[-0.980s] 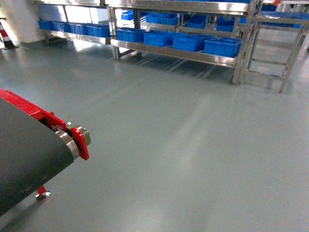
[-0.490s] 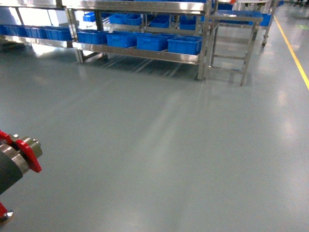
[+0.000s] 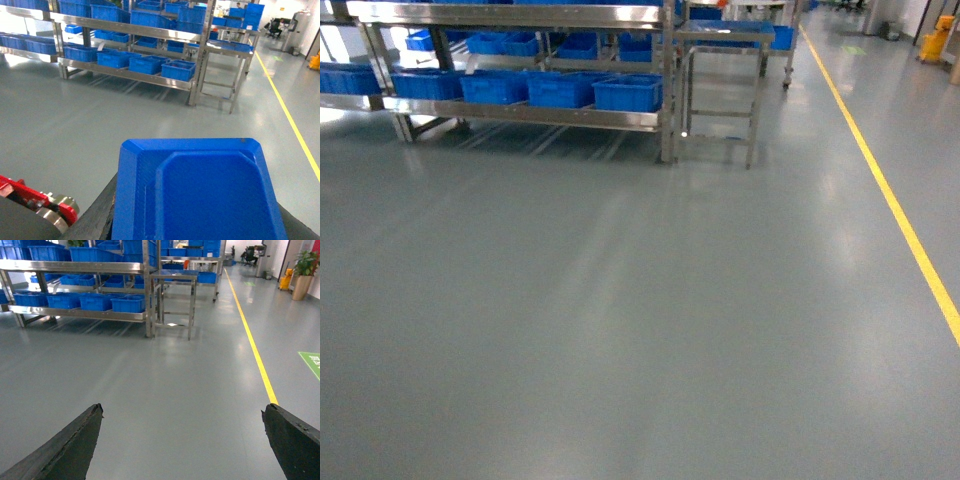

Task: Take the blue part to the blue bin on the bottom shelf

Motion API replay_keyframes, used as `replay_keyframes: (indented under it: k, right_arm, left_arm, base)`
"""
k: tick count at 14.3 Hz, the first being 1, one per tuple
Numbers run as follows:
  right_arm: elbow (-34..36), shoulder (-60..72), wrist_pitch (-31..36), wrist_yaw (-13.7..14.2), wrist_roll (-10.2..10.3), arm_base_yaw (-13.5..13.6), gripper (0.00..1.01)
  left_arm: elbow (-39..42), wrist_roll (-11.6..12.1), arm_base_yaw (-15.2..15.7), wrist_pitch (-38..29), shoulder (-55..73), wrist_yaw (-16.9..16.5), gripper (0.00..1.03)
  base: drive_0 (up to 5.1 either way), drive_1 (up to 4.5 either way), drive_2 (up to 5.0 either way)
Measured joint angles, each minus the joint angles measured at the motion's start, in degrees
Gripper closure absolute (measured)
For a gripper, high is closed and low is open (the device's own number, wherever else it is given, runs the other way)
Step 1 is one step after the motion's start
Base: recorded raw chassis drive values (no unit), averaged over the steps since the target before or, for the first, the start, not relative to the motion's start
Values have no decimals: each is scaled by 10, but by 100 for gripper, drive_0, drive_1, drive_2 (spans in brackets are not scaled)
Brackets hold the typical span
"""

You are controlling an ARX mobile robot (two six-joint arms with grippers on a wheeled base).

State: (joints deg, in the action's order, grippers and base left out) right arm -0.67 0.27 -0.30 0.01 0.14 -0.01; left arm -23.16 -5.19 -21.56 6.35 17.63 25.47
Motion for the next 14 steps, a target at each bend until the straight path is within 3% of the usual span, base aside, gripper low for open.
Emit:
replay_keyframes:
  k: [14]
  right_arm:
    - [0, 0, -1, 0, 0, 0, 3]
  left_arm:
    - [0, 0, -1, 0, -1, 0, 59]
  base:
    - [-131, -131, -131]
